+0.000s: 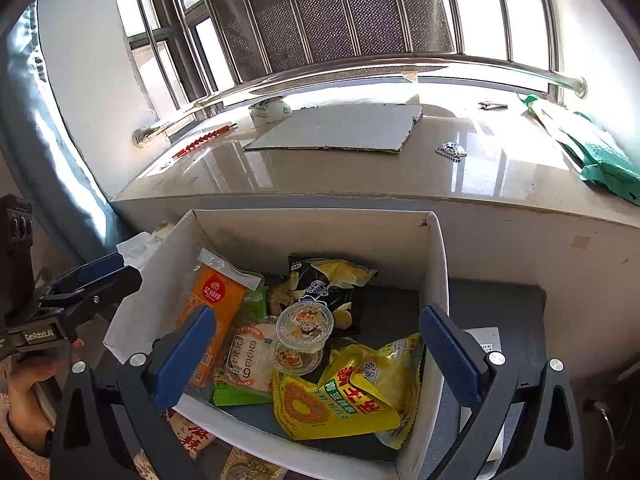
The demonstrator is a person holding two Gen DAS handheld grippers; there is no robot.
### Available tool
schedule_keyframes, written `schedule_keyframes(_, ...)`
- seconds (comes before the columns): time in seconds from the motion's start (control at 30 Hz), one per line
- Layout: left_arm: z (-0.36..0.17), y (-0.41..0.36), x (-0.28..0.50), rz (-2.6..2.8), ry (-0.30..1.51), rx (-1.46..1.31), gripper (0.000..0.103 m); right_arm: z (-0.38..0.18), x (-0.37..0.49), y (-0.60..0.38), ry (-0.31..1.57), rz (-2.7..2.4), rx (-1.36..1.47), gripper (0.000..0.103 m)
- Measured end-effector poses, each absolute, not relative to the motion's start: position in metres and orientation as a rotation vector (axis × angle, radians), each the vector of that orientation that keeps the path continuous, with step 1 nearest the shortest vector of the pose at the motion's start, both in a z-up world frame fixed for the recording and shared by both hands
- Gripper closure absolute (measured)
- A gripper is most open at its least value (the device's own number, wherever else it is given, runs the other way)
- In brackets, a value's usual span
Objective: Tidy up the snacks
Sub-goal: 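Carry the cup and bread bag into the white box and open both grippers, then withdraw both tools from the box toward the two long printed bags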
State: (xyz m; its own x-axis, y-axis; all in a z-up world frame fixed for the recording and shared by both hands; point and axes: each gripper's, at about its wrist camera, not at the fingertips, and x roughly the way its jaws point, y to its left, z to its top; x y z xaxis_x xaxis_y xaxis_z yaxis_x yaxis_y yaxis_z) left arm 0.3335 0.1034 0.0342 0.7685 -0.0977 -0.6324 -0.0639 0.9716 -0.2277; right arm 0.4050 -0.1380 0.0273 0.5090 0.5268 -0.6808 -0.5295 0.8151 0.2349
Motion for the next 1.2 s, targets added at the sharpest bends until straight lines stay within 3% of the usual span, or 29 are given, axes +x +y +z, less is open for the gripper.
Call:
schedule_keyframes(0.27,0.051,0.095,0.287,0.023,0.647,-0.159,0.000,0.046,0.362,-0.145,0.748,0.666,0.014,0.000)
schedule_keyframes(0.57,0.047,0.073,0.183,-0.019,0.598,-0.108,0.000,0.044,0.265,-0.173,0.708,0.693,-0.007,0.000)
schedule_keyframes(0.83,0.009,0.058,0.103,-0.026,0.610,-0.188,0.000,0.001,0.186,-0.208,0.753,0.686,0.039,0.000)
schedule_keyframes(1.2,-0.047,0.033,0.059,-0.016,0.718,-0.181,0.000,-0.068,0.132,-0.221,0.907,0.683,0.086,0.000)
